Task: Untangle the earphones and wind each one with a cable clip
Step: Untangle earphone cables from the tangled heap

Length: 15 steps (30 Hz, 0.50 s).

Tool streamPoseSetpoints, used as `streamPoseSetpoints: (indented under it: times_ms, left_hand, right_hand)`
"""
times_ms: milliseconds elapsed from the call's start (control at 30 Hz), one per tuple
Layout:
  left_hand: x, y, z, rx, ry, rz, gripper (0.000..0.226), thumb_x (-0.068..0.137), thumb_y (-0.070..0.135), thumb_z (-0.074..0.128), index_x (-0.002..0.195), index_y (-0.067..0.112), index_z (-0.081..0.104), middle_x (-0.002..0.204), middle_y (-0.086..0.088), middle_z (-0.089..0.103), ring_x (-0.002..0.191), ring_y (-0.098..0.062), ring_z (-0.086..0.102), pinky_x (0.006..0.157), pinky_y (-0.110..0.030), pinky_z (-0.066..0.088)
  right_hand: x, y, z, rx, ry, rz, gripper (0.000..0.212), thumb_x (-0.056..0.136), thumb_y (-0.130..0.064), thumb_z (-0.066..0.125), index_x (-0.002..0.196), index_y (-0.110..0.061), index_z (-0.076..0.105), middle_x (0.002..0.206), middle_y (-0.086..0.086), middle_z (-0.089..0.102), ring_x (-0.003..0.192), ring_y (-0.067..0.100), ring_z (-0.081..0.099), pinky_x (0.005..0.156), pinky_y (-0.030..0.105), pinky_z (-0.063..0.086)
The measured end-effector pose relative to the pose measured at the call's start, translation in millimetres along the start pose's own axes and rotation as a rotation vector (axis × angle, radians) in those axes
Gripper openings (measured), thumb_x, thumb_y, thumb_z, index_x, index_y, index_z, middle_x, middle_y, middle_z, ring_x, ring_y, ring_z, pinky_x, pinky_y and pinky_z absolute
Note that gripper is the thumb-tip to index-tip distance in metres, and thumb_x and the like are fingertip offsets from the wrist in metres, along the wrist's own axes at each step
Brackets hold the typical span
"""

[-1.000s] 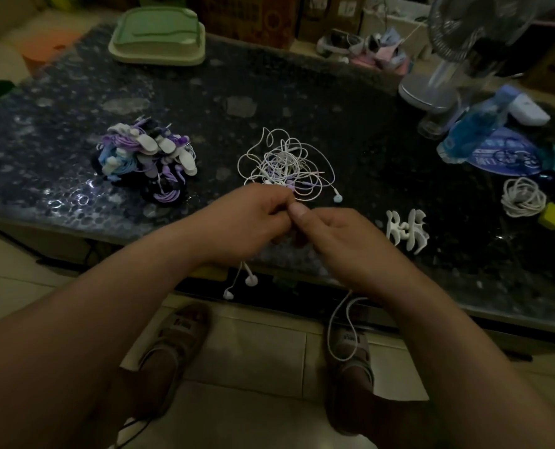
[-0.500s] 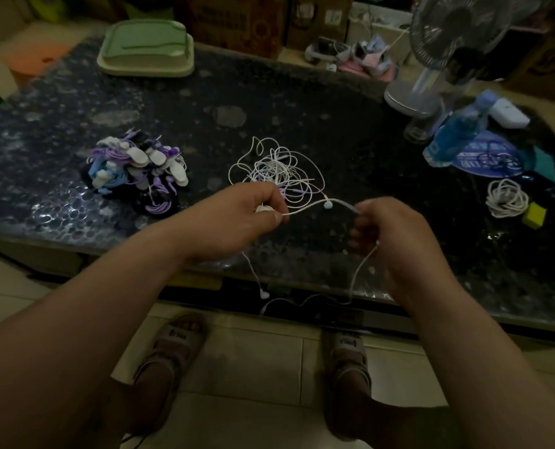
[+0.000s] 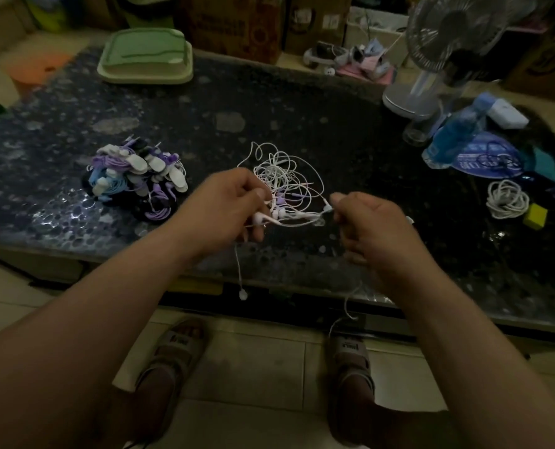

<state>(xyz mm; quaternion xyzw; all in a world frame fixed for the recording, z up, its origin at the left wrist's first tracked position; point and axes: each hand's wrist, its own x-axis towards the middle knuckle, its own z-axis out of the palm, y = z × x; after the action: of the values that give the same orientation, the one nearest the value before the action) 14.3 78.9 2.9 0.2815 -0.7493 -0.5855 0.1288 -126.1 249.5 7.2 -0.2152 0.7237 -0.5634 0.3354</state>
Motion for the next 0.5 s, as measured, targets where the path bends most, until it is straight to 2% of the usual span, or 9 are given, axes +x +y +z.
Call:
streamPoseSetpoints:
  times_ms: [67,133,200,267,333,400,500]
  left_hand:
    - [1,-1,0,0.004,-0.036,0.019,0.015,0.107,0.019,0.056,0.104,0.007,0.065,0.075,-0.001,0.072,0.055,-0.016,0.062,0.047,-0.022,0.045]
    - [-1,0,4,0.033,-0.156,0.049,0.019,0.105,0.035,0.058,0.105,0.017,0.066,0.084,0.000,0.073,0.060,-0.016,0.060,0.051,-0.021,0.045]
    - [-3,0,11,0.081,-0.227,0.076,0.018,0.100,0.045,0.062,0.110,0.031,0.066,0.086,0.002,0.072,0.063,-0.012,0.059,0.057,-0.024,0.047]
    - [-1,-3,14,0.114,-0.245,0.086,0.017,0.098,0.046,0.065,0.113,0.038,0.066,0.085,0.004,0.071,0.068,-0.006,0.060,0.064,-0.028,0.047]
    - [0,-4,14,0.118,-0.228,0.099,0.010,0.100,0.039,0.065,0.107,0.033,0.069,0.083,0.006,0.069,0.074,-0.005,0.061,0.068,-0.029,0.046]
    - [-2,-3,12,0.126,-0.197,0.112,0.015,0.104,0.034,0.061,0.100,0.022,0.070,0.080,-0.001,0.066,0.073,-0.010,0.060,0.067,-0.031,0.048]
    - [-2,0,9,-0.003,-0.110,0.048,0.028,0.109,0.029,0.052,0.102,0.008,0.068,0.096,-0.014,0.073,0.071,-0.021,0.068,0.063,-0.035,0.054]
  right_hand:
    - [-1,-2,-4,0.056,-0.020,-0.002,0.032,0.105,-0.030,0.059,0.076,-0.016,0.056,0.056,-0.002,0.029,0.047,0.011,0.022,0.048,0.029,0.014]
    - [-1,-3,-2,0.046,-0.033,-0.008,0.031,0.104,-0.029,0.060,0.077,-0.013,0.060,0.057,0.001,0.029,0.048,0.013,0.022,0.048,0.029,0.013]
    - [-1,-5,2,0.038,-0.047,-0.020,0.031,0.102,-0.030,0.063,0.076,-0.013,0.065,0.056,0.002,0.029,0.048,0.014,0.022,0.045,0.025,0.016]
    - [-1,-6,3,0.034,-0.077,-0.026,0.031,0.100,-0.033,0.066,0.074,-0.016,0.071,0.054,0.001,0.031,0.046,0.013,0.023,0.042,0.023,0.018]
    - [-3,-7,1,0.023,-0.127,-0.030,0.027,0.100,-0.033,0.066,0.081,-0.016,0.077,0.053,0.000,0.032,0.045,0.012,0.024,0.042,0.023,0.019]
    - [-5,-8,0,-0.022,-0.154,-0.029,0.023,0.100,-0.030,0.065,0.093,-0.015,0.081,0.053,0.001,0.035,0.045,0.012,0.027,0.042,0.025,0.020]
    - [-6,-7,-3,-0.194,-0.076,-0.081,0.019,0.101,-0.027,0.066,0.095,-0.016,0.080,0.053,-0.006,0.056,0.048,0.003,0.047,0.049,0.020,0.037]
